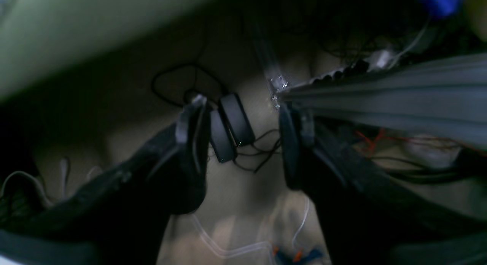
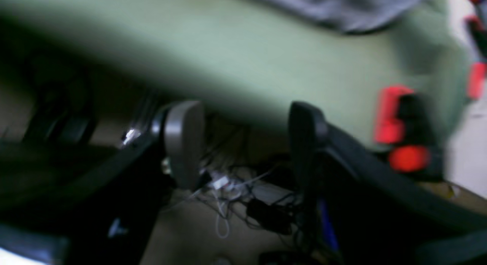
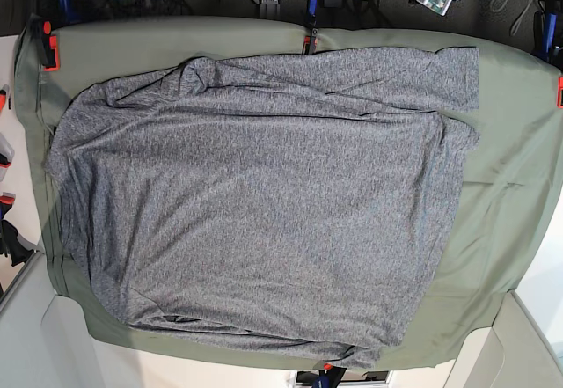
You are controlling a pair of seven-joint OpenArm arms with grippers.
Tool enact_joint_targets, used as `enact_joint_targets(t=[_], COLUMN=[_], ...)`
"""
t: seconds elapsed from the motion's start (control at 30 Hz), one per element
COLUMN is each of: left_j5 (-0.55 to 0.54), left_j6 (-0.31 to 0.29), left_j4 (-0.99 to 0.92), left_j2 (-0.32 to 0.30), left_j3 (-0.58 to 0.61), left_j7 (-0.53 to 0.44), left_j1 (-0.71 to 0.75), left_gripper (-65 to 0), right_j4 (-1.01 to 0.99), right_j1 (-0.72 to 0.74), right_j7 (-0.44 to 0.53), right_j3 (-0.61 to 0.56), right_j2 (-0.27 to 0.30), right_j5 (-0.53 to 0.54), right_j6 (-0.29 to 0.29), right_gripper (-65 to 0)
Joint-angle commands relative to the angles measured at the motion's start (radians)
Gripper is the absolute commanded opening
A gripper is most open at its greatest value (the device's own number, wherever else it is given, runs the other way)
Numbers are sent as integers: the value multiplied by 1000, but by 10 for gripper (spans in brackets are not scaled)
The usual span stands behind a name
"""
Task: Fold the T-shirt properly
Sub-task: 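Lower both grippers onto the shirt's shoulder corners and grasp them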
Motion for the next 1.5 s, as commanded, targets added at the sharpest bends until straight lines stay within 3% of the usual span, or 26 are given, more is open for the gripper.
enact_joint_targets(t=[0.0,0.07,0.17,0.27,0.37,0.47,0.63,0.83,1.13,1.47], left_j5=[-34,-99,-182,-254,-338,-412,-417,-410,-425,-370], left_j6=[-16,-19,-26,-25,-21,3,68,69,63,66], left_j4=[41,76,102,104,104,103,88,-18,-265,-335], left_j2=[-7,-6,-6,-9,-9,-9,-20,-20,-65,-69], left_j3=[-32,-82,-156,-224,-285,-334,-354,-354,-318,-214], left_j7=[1,14,14,14,15,14,20,40,45,45], left_j1=[17,24,27,24,24,16,-68,-185,-323,-361], left_gripper=[-330,-330,-329,-324,-239,-221,-221,-221,-221,-221], right_j4=[38,61,61,61,56,27,-85,-177,-180,-300], right_j1=[5,35,95,146,191,233,323,404,408,502], right_j7=[9,-18,-55,-71,-72,-74,-74,-75,-74,-74], right_j3=[26,82,174,266,346,399,443,483,493,492], right_j2=[-14,-57,-129,-194,-254,-314,-378,-385,-385,-397], right_j5=[20,94,224,324,397,422,421,421,420,399], right_j6=[1,49,139,193,243,299,298,297,293,291], right_gripper=[-289,-287,-234,-225,-225,-225,-204,-205,-205,-205])
